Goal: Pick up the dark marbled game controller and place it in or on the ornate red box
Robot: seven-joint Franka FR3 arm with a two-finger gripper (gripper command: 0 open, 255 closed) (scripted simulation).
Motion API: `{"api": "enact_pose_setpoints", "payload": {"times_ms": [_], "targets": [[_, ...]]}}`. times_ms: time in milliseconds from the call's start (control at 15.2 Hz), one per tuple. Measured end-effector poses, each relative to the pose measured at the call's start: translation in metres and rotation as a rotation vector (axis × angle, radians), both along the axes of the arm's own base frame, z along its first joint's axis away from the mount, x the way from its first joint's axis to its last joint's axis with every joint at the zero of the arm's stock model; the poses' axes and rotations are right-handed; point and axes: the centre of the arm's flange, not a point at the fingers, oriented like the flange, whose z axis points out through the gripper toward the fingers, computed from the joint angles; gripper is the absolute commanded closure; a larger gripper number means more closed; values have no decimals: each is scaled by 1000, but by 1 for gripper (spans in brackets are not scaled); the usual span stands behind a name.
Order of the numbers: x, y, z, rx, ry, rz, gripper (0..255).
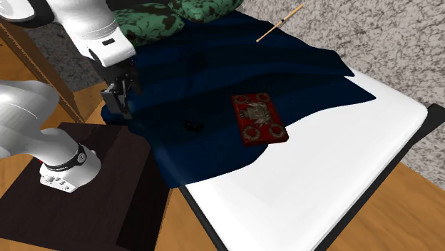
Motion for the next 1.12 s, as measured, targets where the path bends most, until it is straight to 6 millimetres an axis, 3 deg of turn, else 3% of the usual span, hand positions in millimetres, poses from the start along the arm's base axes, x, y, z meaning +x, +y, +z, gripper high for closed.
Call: {"api": "enact_pose_setpoints", "payload": {"times_ms": [1122], "targets": [[100, 117, -160, 86, 10, 5, 0]]}}
